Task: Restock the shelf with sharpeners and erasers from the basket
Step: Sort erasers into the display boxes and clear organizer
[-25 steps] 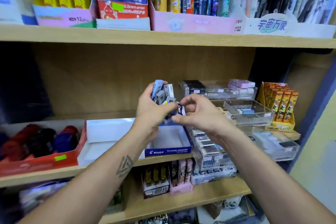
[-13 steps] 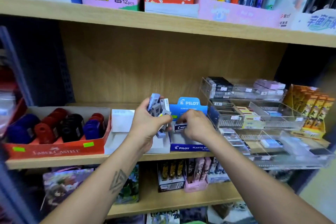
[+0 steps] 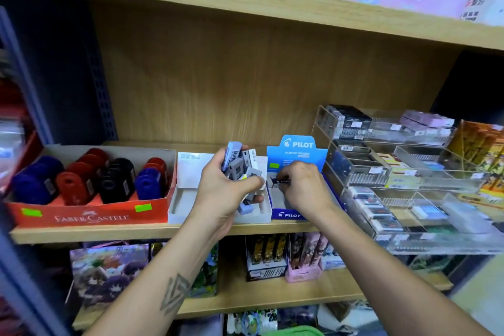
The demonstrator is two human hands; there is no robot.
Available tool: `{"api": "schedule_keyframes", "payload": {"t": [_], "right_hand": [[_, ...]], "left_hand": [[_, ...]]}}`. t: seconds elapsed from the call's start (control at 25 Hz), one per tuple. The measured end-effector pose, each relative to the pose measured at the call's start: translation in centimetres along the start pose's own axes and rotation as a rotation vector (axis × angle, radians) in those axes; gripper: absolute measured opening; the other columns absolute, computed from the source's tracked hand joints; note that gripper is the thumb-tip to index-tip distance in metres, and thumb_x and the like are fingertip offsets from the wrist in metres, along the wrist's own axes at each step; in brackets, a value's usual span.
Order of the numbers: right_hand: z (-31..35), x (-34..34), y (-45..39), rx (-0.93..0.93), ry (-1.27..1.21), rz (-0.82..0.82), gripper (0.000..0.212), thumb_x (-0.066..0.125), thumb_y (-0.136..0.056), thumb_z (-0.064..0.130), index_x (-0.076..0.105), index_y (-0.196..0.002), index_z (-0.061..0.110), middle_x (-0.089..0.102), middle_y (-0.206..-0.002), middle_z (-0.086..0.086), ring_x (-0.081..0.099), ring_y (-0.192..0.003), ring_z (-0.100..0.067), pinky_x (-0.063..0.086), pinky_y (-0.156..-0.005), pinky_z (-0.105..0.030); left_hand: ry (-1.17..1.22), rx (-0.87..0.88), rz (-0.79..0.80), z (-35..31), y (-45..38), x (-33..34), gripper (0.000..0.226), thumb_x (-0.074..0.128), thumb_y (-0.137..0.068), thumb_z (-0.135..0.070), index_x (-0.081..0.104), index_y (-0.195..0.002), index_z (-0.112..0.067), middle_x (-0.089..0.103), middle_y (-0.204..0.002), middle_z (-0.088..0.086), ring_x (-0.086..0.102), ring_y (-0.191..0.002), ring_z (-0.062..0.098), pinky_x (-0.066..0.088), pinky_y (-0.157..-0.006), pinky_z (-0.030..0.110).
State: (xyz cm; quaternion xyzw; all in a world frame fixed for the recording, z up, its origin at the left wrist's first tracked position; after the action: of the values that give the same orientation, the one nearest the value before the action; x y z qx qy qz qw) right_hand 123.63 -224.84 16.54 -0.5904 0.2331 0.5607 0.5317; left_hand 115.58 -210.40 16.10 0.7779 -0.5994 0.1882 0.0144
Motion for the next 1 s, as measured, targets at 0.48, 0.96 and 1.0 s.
{"api": "schedule_keyframes", "payload": {"t": [0.48, 0.96, 1.0], "right_hand": [[0.7, -3.9, 1.0, 0.128, -0.566, 0.01, 0.03, 0.057, -0.093, 0.01, 0.071, -0.117, 0.021, 0.072, -0.111, 0.0, 0.069, -0.096, -0.018, 0.056, -0.087, -0.031], [3.0, -2.5, 0.9, 0.17, -1.259, 0.301, 0.019, 0.066, -0.09, 0.001, 0.07, -0.108, 0.002, 0.068, -0.088, -0.013, 0.06, -0.076, -0.024, 0.052, -0.076, -0.042], [3.3, -2.5, 1.0, 0.165, -1.265, 0.323, 0.019, 0.068, -0.09, 0.004, 0.07, -0.109, 0.002, 0.069, -0.091, -0.013, 0.061, -0.077, -0.024, 0.054, -0.074, -0.04]], "left_hand": [[0.121, -0.103, 0.057, 0.5, 0.2, 1.0, 0.052, 0.068, -0.073, 0.02, 0.062, -0.114, -0.011, 0.069, -0.089, 0.016, 0.066, -0.074, 0.039, 0.058, -0.061, 0.043], [0.156, -0.234, 0.215, 0.3, 0.3, 0.6, 0.05, 0.064, -0.078, 0.019, 0.062, -0.12, -0.008, 0.072, -0.102, 0.023, 0.072, -0.084, 0.041, 0.061, -0.063, 0.041], [0.145, -0.228, 0.203, 0.3, 0.2, 0.5, 0.05, 0.064, -0.078, 0.02, 0.063, -0.12, -0.008, 0.073, -0.101, 0.021, 0.072, -0.083, 0.039, 0.062, -0.063, 0.043]]}}
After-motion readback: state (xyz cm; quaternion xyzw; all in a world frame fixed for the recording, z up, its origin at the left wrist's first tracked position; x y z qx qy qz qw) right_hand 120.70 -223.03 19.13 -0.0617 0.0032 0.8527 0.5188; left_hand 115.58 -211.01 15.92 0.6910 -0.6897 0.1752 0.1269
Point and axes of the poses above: each hand's wrist, its own y-axis away from the middle knuckle, its own x-axis out of the palm, z = x × y, the point moved 9 cm from there along -y, towards the middle knuckle
